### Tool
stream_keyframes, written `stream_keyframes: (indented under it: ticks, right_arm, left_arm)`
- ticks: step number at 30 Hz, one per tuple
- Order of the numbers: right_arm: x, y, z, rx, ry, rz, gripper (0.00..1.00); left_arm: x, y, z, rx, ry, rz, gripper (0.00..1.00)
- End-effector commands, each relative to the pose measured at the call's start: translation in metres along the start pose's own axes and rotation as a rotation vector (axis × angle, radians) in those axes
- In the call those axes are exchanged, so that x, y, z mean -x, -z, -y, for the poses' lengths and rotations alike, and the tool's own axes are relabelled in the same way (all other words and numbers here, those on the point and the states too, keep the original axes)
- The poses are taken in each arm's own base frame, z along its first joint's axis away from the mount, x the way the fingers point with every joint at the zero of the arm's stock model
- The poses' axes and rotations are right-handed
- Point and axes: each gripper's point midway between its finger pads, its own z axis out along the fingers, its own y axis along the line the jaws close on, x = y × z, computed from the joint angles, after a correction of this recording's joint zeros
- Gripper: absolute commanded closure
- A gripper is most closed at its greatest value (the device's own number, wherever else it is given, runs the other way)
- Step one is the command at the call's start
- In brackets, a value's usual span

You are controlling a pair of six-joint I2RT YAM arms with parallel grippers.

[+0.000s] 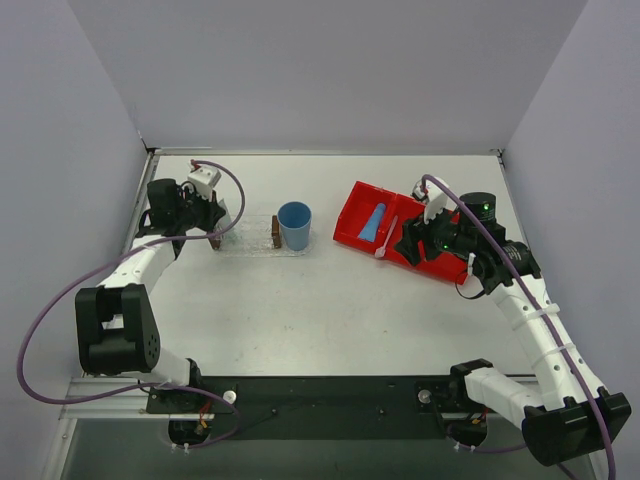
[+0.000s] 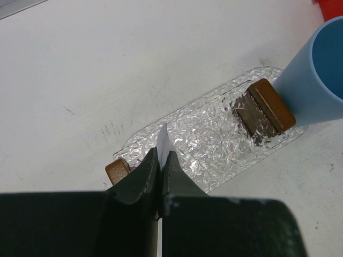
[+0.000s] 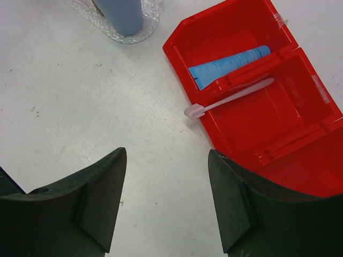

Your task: Prepare toiletry sets of a toothbrush and toothpaste on the tray

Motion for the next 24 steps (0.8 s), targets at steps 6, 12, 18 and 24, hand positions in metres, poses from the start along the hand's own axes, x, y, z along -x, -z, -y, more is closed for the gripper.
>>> stream_keyframes:
  ticks: [6, 12, 18, 24]
  right_arm:
    - [0.007, 0.001, -0.002, 0.017, 0.007, 0.033, 0.43]
    - [0.008, 0.003, -0.002, 0.018, 0.004, 0.039, 0.43]
    - [0.007, 0.003, -0.003, 0.021, 0.004, 0.041, 0.43]
    - [0.008, 0.004, -0.003, 0.023, 0.003, 0.045, 0.43]
  left_arm:
    - [0.028, 0.001, 0.002, -0.043, -0.094, 0.044, 1.00]
    - [0.023, 0.002, 0.004, -0.061, -0.090, 0.008, 0.94]
    - [0.019, 0.002, 0.006, -0.066, -0.086, 0.000, 0.90]
    - [0.017, 0.004, 0.005, -0.057, -0.095, -0.001, 0.70]
